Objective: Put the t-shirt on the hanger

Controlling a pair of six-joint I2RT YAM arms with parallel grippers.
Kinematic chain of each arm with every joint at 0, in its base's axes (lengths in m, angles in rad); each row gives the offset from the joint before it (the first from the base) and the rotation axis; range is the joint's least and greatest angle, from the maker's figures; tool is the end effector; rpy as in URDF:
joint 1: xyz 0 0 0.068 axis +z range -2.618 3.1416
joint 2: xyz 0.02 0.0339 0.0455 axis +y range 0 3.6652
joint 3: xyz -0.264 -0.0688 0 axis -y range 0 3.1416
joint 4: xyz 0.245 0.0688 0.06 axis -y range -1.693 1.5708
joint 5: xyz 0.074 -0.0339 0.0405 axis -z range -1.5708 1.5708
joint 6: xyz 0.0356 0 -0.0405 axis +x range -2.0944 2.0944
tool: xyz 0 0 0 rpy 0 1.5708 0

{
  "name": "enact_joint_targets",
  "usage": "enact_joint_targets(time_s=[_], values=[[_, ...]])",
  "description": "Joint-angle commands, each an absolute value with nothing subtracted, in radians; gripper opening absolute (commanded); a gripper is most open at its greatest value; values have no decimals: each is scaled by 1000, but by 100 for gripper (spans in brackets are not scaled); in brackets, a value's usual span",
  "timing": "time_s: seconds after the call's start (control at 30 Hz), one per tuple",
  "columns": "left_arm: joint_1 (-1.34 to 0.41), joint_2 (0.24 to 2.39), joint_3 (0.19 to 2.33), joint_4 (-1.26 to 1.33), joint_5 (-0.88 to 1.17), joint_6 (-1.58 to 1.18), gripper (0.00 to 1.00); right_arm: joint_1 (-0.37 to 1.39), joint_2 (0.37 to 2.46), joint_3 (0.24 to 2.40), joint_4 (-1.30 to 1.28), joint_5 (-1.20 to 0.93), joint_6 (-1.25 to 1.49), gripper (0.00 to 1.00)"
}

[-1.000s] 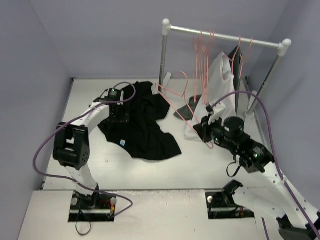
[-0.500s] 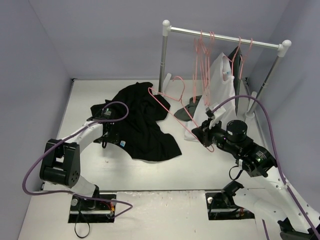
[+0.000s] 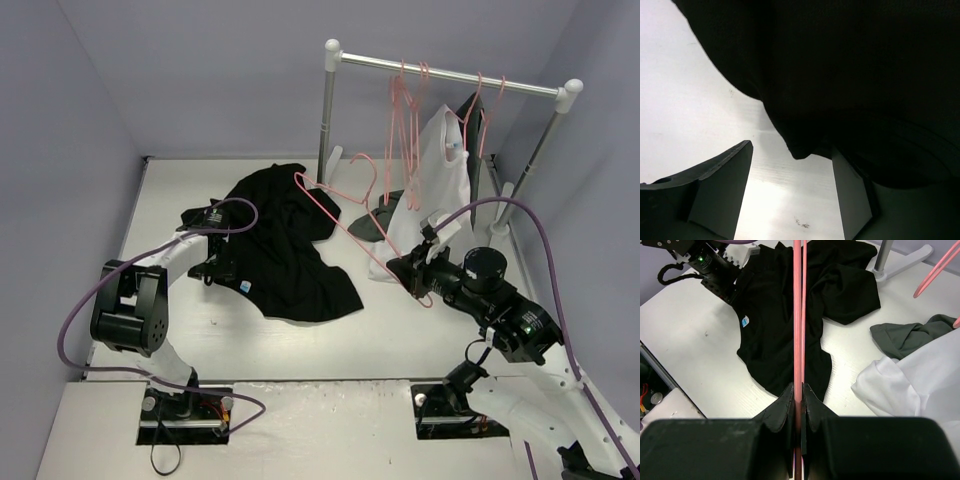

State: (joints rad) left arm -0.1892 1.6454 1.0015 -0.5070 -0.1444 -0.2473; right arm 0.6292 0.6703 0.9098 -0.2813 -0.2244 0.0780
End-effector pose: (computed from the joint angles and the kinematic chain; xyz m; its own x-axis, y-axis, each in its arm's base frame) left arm 0.3115 -0.0544 0.1779 -0.9010 -0.0741 -0.4274 -0.0949 0.9951 0.0276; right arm 0.1130 0.0920 0.3894 -0.0924 0.0267 -0.9954 -0.7486 0.6573 0.0871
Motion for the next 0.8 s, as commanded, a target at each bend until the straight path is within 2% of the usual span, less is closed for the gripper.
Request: enact_joint_targets(time_s=[0.0, 0.2, 0.3, 0.33, 0.43, 0.5, 0.77], values=[[-177, 1649, 1050, -466, -128, -211, 58, 635, 683, 913, -209, -245, 82, 0], [-163, 1685, 1070, -461, -110, -194, 50, 635, 691, 910, -209, -243, 81, 0], [-161, 1694, 1074, -455, -102, -184, 43, 635, 695, 906, -209, -243, 81, 0], [-162, 1696, 1077, -453, -91, -181, 35, 635, 698, 903, -209, -248, 82, 0], [-162, 1696, 1078, -446, -64, -173, 22, 635, 703, 894, -209, -257, 83, 0], [-163, 1693, 1078, -447, -58, -166, 1, 635, 701, 890, -209, -260, 86, 0], [-146, 1649, 1162, -549, -20, -179, 0, 644, 723, 860, -207, -331, 91, 0]])
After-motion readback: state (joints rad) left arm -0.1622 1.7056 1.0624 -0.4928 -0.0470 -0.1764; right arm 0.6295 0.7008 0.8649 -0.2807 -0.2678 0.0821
